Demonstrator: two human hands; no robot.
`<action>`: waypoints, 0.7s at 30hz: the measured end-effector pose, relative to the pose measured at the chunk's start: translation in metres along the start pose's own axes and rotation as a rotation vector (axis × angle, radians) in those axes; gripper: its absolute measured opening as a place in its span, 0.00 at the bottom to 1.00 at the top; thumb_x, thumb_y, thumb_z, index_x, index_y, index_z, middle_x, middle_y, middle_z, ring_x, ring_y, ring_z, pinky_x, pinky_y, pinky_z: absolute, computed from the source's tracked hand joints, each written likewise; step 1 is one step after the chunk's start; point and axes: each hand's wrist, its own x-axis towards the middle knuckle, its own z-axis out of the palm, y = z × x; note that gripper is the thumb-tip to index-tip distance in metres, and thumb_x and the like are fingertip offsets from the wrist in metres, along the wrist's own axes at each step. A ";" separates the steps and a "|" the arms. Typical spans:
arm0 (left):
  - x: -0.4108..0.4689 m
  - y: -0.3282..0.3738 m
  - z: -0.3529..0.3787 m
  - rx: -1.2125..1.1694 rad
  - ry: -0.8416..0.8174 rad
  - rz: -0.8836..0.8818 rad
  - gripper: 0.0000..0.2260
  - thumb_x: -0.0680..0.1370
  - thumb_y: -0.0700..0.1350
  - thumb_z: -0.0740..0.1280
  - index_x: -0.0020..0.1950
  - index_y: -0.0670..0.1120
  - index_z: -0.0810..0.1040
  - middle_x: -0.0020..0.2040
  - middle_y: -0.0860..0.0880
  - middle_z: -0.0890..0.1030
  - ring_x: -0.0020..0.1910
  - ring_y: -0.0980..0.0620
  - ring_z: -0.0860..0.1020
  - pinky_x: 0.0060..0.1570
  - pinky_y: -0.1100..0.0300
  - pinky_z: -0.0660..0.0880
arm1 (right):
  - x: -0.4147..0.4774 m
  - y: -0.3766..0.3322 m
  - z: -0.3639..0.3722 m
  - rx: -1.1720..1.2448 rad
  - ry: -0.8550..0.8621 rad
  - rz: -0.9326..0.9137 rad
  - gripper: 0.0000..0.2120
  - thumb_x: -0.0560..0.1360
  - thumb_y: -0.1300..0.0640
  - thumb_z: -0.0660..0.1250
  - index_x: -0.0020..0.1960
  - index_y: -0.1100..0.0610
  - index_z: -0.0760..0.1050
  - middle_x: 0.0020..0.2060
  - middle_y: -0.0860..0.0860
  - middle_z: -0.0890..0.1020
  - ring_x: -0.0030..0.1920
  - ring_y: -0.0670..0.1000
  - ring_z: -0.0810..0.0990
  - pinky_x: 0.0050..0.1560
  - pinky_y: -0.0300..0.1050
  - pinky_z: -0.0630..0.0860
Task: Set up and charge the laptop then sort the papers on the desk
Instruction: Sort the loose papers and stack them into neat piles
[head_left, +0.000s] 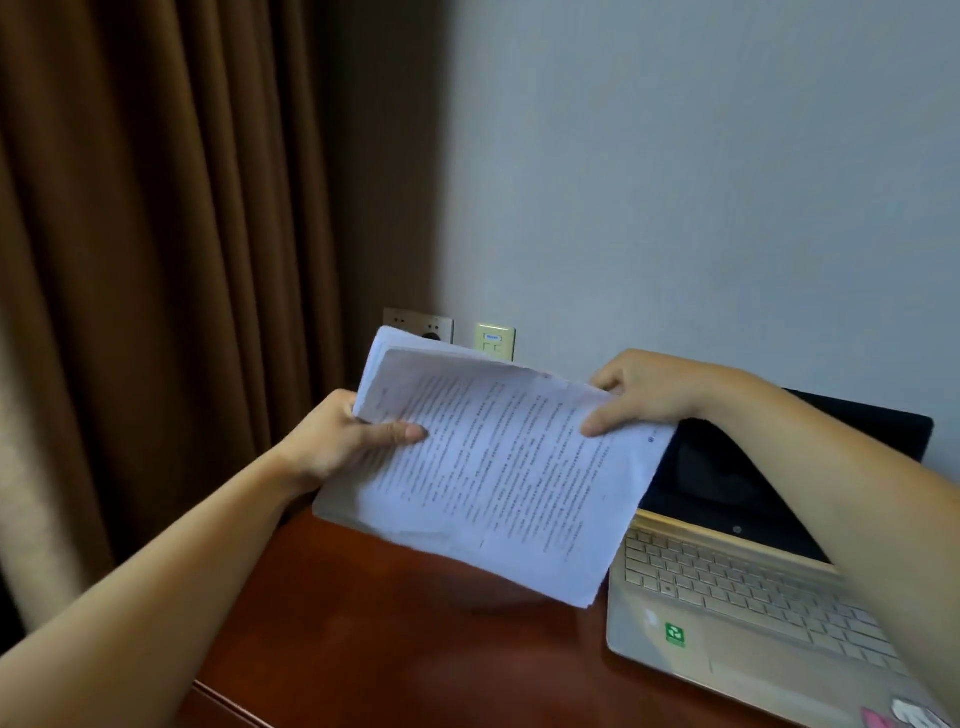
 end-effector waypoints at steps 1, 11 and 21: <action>-0.003 -0.010 0.000 -0.047 0.015 -0.017 0.15 0.72 0.42 0.76 0.55 0.36 0.83 0.52 0.40 0.86 0.50 0.38 0.85 0.50 0.44 0.83 | -0.001 0.013 0.002 0.089 0.002 0.023 0.10 0.69 0.51 0.78 0.45 0.55 0.83 0.41 0.49 0.87 0.44 0.51 0.86 0.47 0.49 0.80; 0.001 -0.056 0.017 -0.304 0.260 -0.058 0.19 0.69 0.44 0.78 0.57 0.39 0.83 0.54 0.41 0.86 0.52 0.39 0.85 0.56 0.38 0.80 | 0.018 0.036 0.124 1.223 0.233 0.074 0.16 0.74 0.65 0.71 0.61 0.57 0.79 0.57 0.54 0.84 0.55 0.55 0.84 0.57 0.55 0.79; -0.013 -0.091 0.053 -0.116 0.466 -0.127 0.13 0.72 0.39 0.78 0.52 0.52 0.82 0.50 0.53 0.86 0.51 0.52 0.85 0.55 0.49 0.82 | 0.021 0.027 0.194 1.144 0.426 0.226 0.17 0.73 0.71 0.70 0.49 0.49 0.80 0.54 0.51 0.84 0.51 0.50 0.83 0.55 0.52 0.79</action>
